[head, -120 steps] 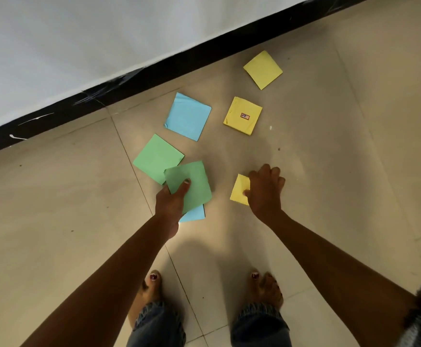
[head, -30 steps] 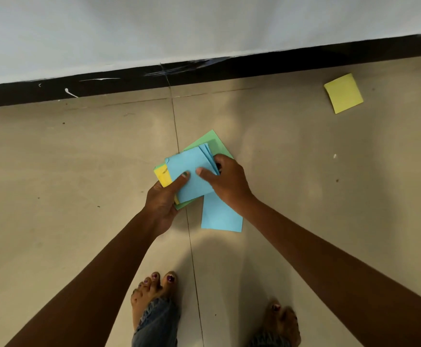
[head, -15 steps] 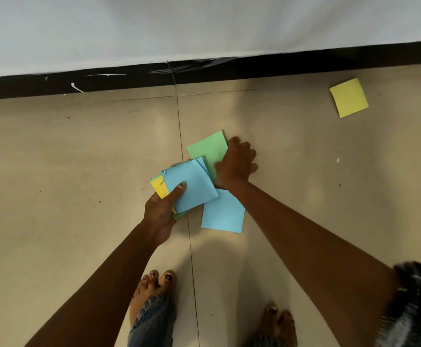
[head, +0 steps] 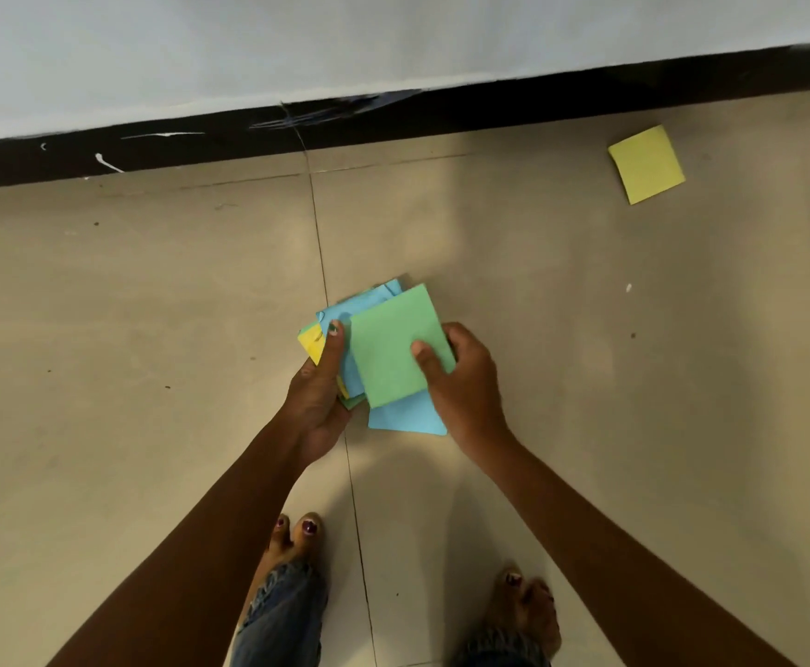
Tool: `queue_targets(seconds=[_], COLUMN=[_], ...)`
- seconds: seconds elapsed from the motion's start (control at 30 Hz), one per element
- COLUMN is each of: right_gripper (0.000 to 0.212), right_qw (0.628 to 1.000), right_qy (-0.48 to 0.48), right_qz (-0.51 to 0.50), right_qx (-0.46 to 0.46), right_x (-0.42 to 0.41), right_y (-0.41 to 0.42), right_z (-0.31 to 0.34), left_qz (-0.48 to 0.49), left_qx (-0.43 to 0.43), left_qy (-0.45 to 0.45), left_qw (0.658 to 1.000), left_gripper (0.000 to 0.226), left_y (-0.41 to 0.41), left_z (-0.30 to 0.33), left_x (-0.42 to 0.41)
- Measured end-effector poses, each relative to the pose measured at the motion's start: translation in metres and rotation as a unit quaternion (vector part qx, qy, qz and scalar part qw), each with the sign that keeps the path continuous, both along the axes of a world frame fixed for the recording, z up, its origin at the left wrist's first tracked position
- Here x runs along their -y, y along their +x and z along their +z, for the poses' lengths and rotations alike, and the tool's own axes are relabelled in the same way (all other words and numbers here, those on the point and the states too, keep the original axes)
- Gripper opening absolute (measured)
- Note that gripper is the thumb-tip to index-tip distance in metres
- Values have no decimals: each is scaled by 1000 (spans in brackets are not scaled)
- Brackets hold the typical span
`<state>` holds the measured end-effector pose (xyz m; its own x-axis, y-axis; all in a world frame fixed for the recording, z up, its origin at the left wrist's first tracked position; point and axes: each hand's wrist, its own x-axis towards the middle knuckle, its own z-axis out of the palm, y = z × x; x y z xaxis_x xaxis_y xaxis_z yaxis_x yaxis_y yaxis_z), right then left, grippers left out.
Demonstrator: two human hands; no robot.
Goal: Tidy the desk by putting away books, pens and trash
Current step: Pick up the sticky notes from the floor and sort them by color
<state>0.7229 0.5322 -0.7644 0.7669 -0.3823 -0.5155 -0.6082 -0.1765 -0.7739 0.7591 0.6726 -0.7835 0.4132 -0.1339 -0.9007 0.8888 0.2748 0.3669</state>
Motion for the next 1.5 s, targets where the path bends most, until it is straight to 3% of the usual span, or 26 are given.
queue_targets(seconds=[0.07,0.13,0.2,0.3,0.4,0.47,0.53,0.63,0.7,0.73,0.8,0.87,0.93,1.03,1.13,1.3,1.5], right_gripper=[13,19,20,30,63,81,85,76,58,46,28,22,18,10,9,13,21], right_qw=[999,998,997,982,966,915,858,893,921,944,980,966,951,955,979,996,960], right_qy=[-15,-36,-79,-183,-212,-260,-339,-307,-271,-239,-152,-97,-45,63,90,-42,-271], right_qz=[31,42,11,-32,128,284,366,282,222,166,-40,-229,-306,-287,-183,-77,-64], right_qx=[-27,-35,-7,17,-78,-122,-125,-167,-172,-157,-118,-74,-10,47,14,-12,26], right_x=[-5,-9,-10,-2,12,15,14,9,9,11,17,25,31,35,30,43,137], right_y=[-8,-10,-9,-10,-19,-30,-38,-41,-44,-46,-46,-44,-38,-30,-28,-22,47], right_z=[-3,-4,-5,-10,-26,-35,-42,-49,-52,-51,-44,-32,-20,-9,-6,-16,-41], left_qz=[-29,-34,-16,17,40,48,47,50,52,55,66,65,55,27,-11,-17,-50], left_qx=[-5,10,22,23,26,25,26,28,28,28,29,28,25,26,21,39,54], left_qy=[-7,-1,14,48,81,99,107,105,100,96,93,95,97,69,-2,-5,14], left_qw=[1000,999,1000,998,996,994,993,993,993,993,993,993,993,997,1000,999,997], left_gripper=[58,43,30,28,24,28,34,41,45,46,46,47,46,45,52,34,33], left_y=[1,-1,-1,1,0,-1,-3,-6,-8,-10,-12,-15,-19,-23,-21,-14,5], left_z=[2,3,2,2,1,1,1,1,1,1,1,1,0,0,3,-5,-19], left_x=[6,11,12,8,0,-5,-9,-10,-9,-8,-7,-4,1,14,34,64,88])
